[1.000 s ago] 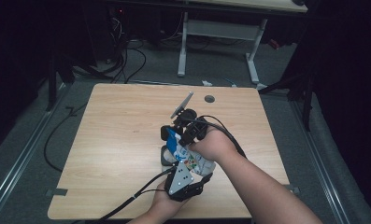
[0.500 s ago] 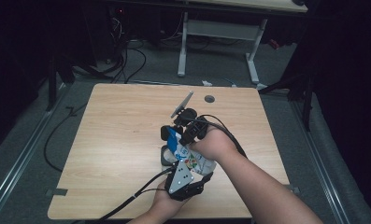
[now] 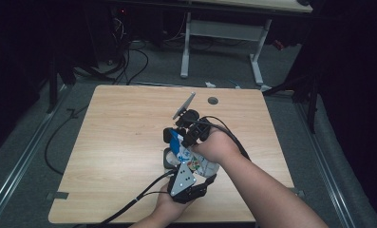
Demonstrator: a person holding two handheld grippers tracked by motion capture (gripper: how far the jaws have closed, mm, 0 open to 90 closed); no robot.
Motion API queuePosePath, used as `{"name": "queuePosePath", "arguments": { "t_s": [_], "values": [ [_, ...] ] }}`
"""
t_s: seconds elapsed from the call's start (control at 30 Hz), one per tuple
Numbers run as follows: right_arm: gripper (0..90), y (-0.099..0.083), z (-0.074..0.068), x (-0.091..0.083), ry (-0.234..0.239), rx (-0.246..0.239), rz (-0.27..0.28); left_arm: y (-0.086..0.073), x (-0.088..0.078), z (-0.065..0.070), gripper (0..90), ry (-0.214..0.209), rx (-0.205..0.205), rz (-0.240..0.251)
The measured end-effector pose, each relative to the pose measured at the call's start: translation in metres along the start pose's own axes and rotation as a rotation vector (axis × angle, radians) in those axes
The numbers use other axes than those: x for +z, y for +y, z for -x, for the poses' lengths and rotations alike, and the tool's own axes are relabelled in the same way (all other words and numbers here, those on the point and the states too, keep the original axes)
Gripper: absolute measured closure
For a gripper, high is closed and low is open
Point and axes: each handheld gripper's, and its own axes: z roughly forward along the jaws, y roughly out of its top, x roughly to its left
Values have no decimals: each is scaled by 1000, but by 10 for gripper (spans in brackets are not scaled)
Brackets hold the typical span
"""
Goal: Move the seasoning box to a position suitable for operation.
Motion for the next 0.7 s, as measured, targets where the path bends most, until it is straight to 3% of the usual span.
{"name": "queuePosePath", "arguments": {
  "t_s": [0.7],
  "values": [
    [828,1,-1,0,5,1,2,1,-1,-1,541,0,1,1]
  ]
}}
